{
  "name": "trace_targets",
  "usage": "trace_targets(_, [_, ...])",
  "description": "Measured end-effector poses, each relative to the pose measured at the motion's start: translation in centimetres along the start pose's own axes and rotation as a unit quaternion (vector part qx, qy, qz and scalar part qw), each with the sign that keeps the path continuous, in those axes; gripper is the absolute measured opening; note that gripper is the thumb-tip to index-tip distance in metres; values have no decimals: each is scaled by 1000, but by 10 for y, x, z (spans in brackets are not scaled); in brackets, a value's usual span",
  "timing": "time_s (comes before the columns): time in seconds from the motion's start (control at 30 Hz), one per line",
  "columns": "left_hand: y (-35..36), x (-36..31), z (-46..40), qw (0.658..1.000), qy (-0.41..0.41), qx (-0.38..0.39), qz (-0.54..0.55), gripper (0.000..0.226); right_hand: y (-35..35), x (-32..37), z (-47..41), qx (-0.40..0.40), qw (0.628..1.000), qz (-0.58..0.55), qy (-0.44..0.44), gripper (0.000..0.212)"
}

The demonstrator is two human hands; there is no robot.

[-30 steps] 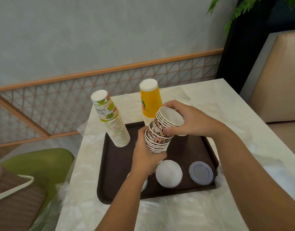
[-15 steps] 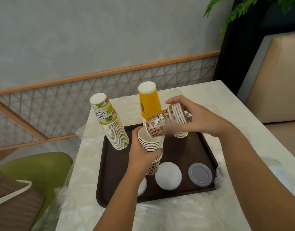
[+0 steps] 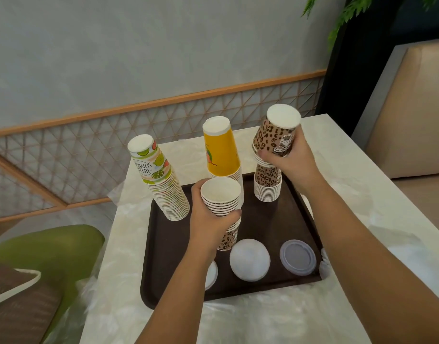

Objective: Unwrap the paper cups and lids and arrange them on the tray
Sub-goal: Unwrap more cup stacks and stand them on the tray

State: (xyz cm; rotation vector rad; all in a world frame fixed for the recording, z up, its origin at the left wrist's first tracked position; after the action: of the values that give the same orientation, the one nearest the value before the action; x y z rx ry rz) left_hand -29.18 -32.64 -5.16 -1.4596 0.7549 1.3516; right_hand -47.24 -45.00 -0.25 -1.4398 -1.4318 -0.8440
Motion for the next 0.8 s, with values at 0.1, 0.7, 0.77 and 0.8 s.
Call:
trace_targets(0.1, [2,3,0,1000,-2,3,-12,82,4,-33,-9,-27,999,37,17,71])
trace_targets(0.7, [2,14,-7,999,-19,13,-37,85,5,-114,1,-24,973,201,108,85])
trace_targets(0.77, [0,14,-6,999,-19,8,-45,84,0,-96,4,-75,970,222,62,90])
trace_targets(0.8, [-1,14,-6,999,-20,3,-49,83,-3,-79,7,-113,968,223,19,86])
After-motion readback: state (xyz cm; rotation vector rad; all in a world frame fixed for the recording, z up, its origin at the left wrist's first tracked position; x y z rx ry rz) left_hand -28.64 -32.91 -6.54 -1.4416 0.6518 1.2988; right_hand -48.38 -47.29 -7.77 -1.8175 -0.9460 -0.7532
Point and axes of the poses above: each hand's wrist, its own z-axis away from the middle knuckle, its own y-axis out of the palm, x = y × z, the point moved 8 cm from there along -z, towards the middle knuckle, and after that the axes turned 7 degrees about -y, right-handed, at the moved point
